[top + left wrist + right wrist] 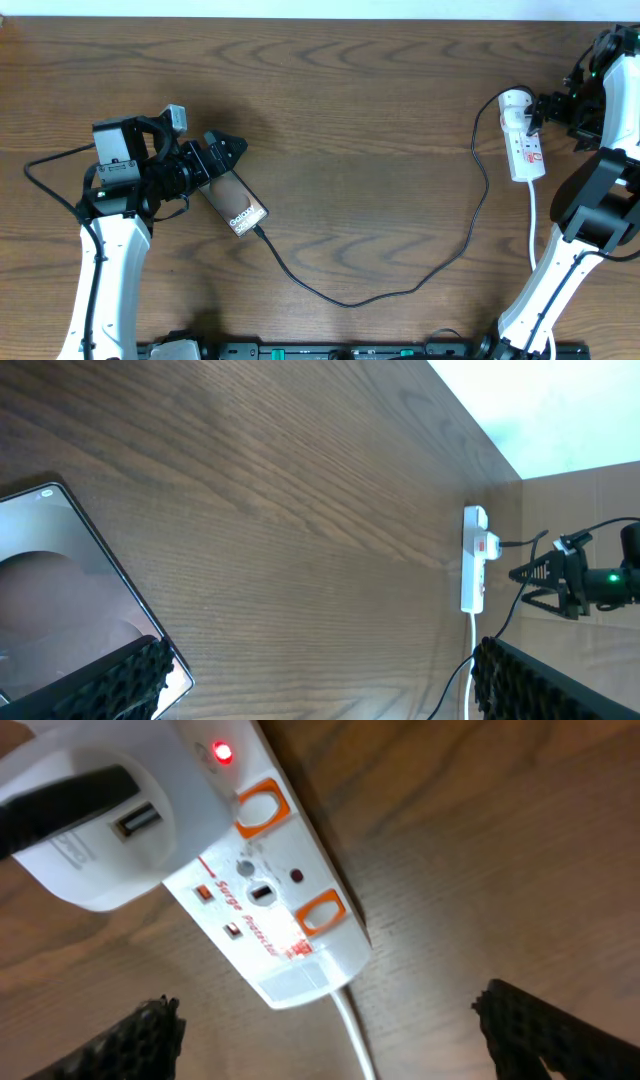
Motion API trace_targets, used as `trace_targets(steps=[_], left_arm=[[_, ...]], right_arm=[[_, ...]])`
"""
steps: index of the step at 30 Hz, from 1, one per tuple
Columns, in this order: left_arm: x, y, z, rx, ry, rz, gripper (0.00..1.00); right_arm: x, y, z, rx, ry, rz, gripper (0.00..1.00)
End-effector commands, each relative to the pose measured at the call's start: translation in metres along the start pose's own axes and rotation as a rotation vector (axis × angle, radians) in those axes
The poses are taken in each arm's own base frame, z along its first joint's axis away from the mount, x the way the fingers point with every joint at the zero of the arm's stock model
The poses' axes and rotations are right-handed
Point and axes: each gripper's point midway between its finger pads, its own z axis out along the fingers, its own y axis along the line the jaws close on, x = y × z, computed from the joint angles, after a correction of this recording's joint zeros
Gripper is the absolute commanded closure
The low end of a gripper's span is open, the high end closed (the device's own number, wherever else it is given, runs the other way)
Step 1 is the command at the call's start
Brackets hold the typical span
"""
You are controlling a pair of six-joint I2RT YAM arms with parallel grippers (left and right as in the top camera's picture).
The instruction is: Plug charger to phone and switch on socket
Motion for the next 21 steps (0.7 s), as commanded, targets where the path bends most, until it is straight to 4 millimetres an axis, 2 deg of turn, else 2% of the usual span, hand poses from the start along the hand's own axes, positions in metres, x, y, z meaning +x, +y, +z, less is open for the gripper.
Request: trace_targets(steps=[1,6,9,13,17,21], left_arm=[[-0.008,-0.004,-0.002,-0.006,-0.018,0.032,0.02],[-0.01,-0.001,-0.002,-0.027,-0.029,0.032,0.02],[-0.013,-0.001,-0.002,-0.026,-0.037,0.038,0.02],[-0.014,-0.002,-0.002,-0.023,-0.043,0.044,0.02],[-0.014,-0.002,-0.002,-0.023,-0.042,0.043,0.02],[-0.014,-0.002,-0.002,-0.023,-0.041,0.043,0.02]], right_arm=[[0.0,-0.004,-0.059,0.015,-0.144,0.016,0.06],[0.017,0.003,-0.134,-0.021,-0.317,0.016,0.05],[0.036,0.012,-0.18,-0.035,-0.427,0.0,0.05],[0.065,0.028,-0.228,-0.065,-0.55,-0.016,0.01],[0.09,0.043,-0.263,-0.09,-0.647,-0.063,0.01],[0.105,0.048,-0.28,-0.1,-0.699,-0.084,0.01]])
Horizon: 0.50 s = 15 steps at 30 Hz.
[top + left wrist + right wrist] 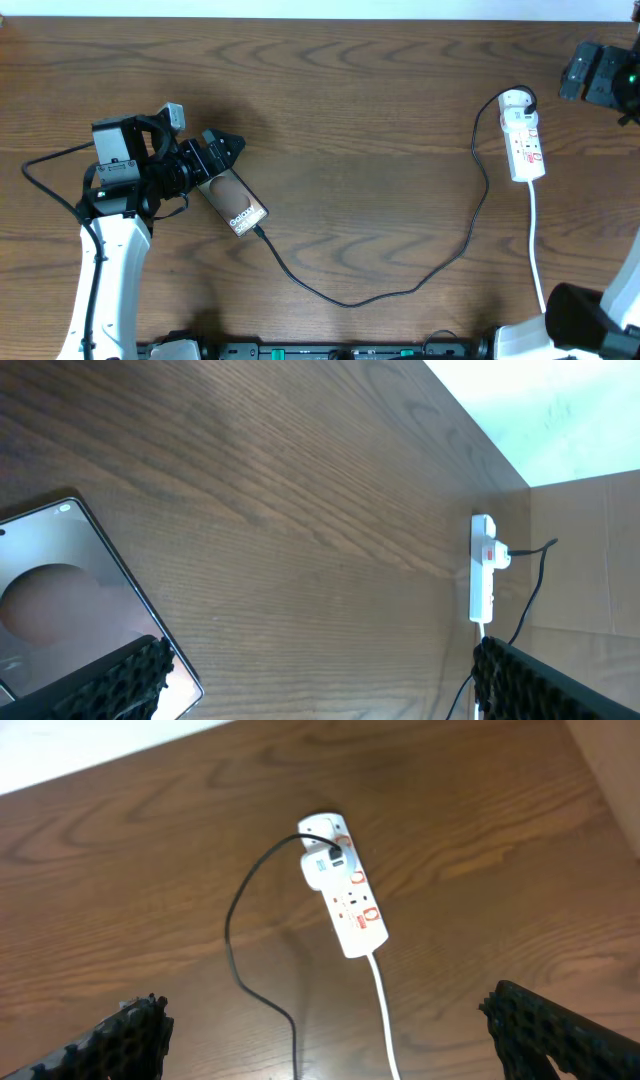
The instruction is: Plug charger to phone and switch on socket
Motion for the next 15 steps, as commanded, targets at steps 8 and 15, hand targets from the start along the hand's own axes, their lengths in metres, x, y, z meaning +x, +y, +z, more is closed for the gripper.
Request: trace_targets(steps=[8,15], left_arm=[[-0.0085,-0.0042,-0.002,-0.004,-0.018,0.031,0.02],[-0.0085,-0.0042,-0.002,-0.004,-0.018,0.031,0.02]], right_arm=[[0.0031,0.0022,-0.0038,-0.003,0.003,0.01,0.01],[0.0032,0.0023,-0.0038,-0.003,0.003,0.01,0.01]])
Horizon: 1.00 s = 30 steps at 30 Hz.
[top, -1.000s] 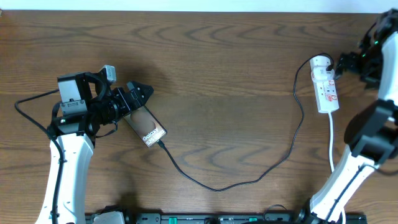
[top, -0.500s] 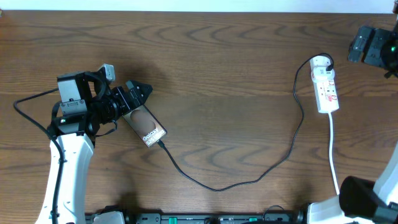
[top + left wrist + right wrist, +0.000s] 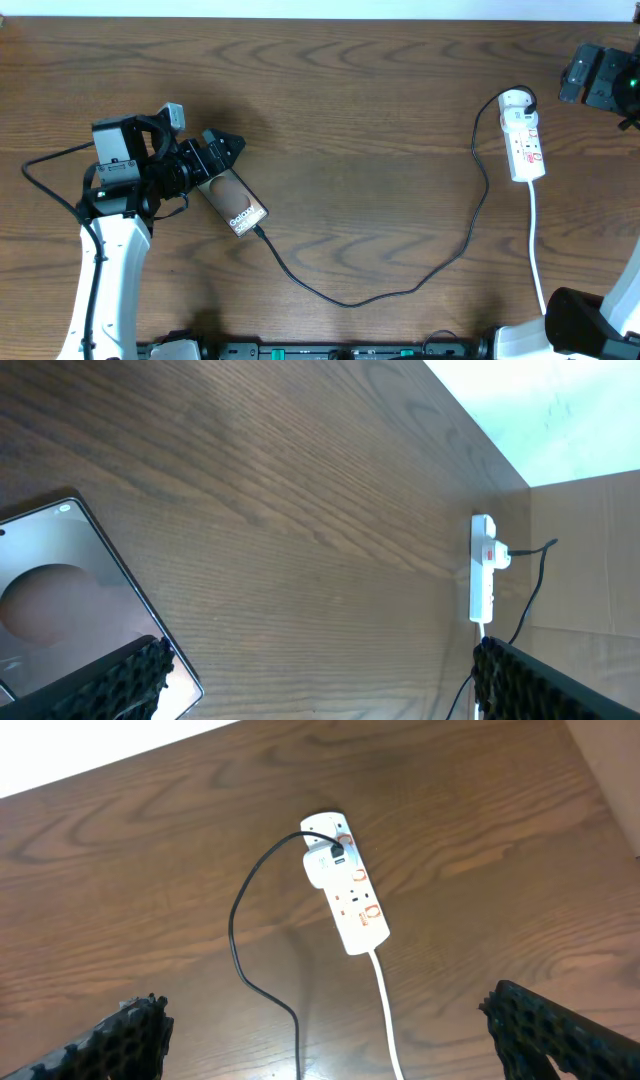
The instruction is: Plug charger to phone and switch on socket
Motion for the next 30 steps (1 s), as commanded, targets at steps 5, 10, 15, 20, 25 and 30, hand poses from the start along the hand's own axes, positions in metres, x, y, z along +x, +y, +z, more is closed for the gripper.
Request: trace_targets(steps=[5,10,15,20,25,30], left_arm=[[-0.008,-0.004,-0.002,-0.004,-0.017,0.031,0.02],[-0.008,-0.004,-0.002,-0.004,-0.017,0.031,0.02],[-0.008,-0.004,-0.002,-0.004,-0.017,0.031,0.02],[-0.008,-0.004,-0.002,-0.004,-0.017,0.031,0.02],[-0.005,0.009,-0.008,-0.105,-0.035,0.018,0.02],[0.005,0.033,-0.024,-0.301,-0.13,0.066,0.02]], right_arm=[[0.001,0.001,0.002,0.0,0.006,0.005,0.01],[0.001,0.001,0.002,0.0,0.006,0.005,0.01],[0.001,0.001,0.002,-0.001,0.006,0.005,0.01],[0.001,0.001,0.002,0.0,0.006,0.005,0.01],[0.001,0.001,0.002,0.0,0.006,0.005,0.01],[0.001,0.001,0.002,0.0,0.006,0.005,0.01]])
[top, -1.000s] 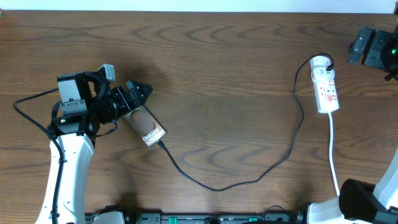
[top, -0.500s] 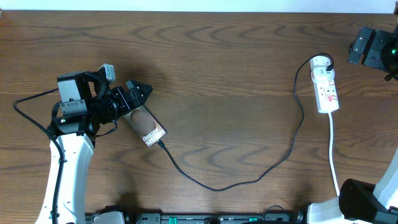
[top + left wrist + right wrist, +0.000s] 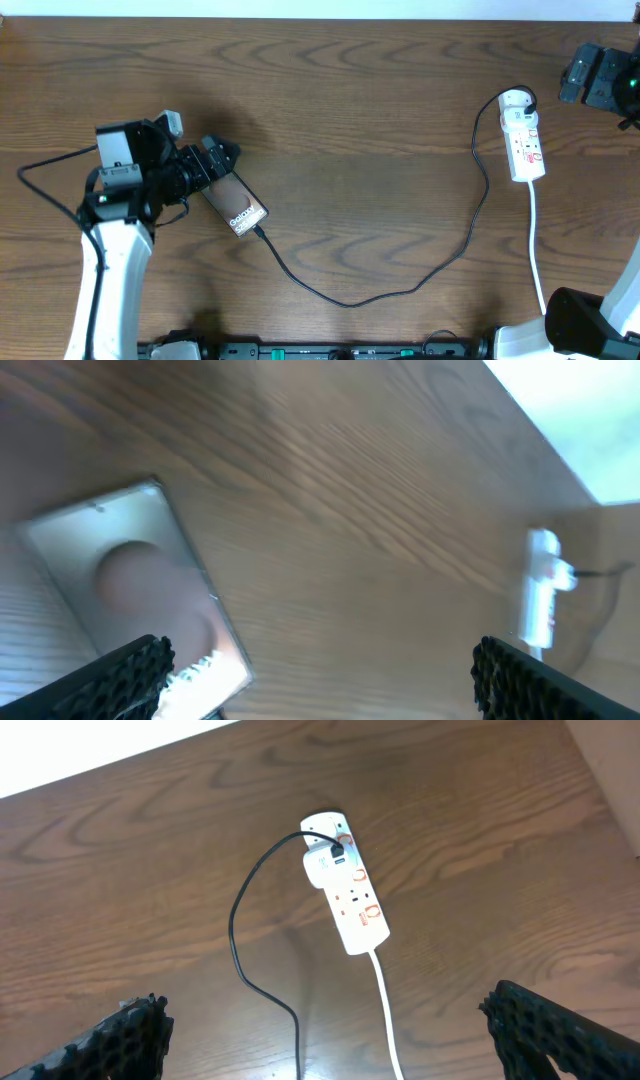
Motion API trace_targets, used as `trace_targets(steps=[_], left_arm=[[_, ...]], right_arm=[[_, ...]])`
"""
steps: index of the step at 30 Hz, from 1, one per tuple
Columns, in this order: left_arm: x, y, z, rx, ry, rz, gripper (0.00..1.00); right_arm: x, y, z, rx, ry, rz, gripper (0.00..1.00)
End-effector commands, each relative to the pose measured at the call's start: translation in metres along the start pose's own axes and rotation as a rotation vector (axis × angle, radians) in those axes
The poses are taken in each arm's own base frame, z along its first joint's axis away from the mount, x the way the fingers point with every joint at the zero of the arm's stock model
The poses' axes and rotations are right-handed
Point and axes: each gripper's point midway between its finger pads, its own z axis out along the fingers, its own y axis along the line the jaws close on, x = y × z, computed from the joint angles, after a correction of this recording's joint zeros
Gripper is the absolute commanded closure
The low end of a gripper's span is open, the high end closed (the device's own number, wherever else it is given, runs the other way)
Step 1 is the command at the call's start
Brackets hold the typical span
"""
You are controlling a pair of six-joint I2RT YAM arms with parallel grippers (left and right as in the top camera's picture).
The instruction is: Plug charger to phone and switch on socket
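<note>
The phone [image 3: 234, 201] lies screen up on the wooden table at the left, blurred in the left wrist view [image 3: 135, 595]. A black charger cable [image 3: 350, 300] joins the phone's near end and runs to the white socket strip [image 3: 522, 135], where its white adapter [image 3: 325, 870] is plugged in. My left gripper [image 3: 218, 156] hovers open by the phone's far end, its fingertips [image 3: 110, 680] holding nothing. My right gripper [image 3: 345, 1038] is open, high above the strip [image 3: 345, 900] at the far right.
The strip's white cord [image 3: 535, 240] runs toward the table's front edge. The black cable loops across the middle of the wooden table [image 3: 350, 120]. A pale wall borders the table's far edge.
My left gripper has shifted slightly back to the left. More of the phone now shows in the left wrist view, which is blurred. The right arm, phone, cable and strip are unchanged.
At first my right gripper was close against the socket strip, a red light lit beside the adapter. By the second moment it was high at the far right, and it has stayed there. My left gripper stayed open by the phone, then shifted slightly.
</note>
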Motion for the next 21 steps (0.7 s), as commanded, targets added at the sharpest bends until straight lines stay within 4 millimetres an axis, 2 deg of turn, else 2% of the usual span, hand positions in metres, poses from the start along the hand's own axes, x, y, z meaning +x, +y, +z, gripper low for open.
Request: trace_targets(steps=[1,7,15,21], left_arm=[[0.002,0.02,-0.019,-0.177,-0.132,0.075,0.02],[0.018,0.027,-0.045,-0.198,-0.331,0.16,0.02],[0.027,0.008,-0.073,-0.059,-0.628,0.464,0.02],[0.035,0.0,-0.077,0.005,-0.828,0.699,0.02]], right_arm=[[0.0,0.001,0.002,-0.001,0.005,0.005,0.01],[0.001,0.001,0.002,-0.001,0.006,0.005,0.01],[0.001,0.001,0.002,-0.001,0.006,0.005,0.01],[0.0,0.001,0.002,-0.001,0.005,0.005,0.01]])
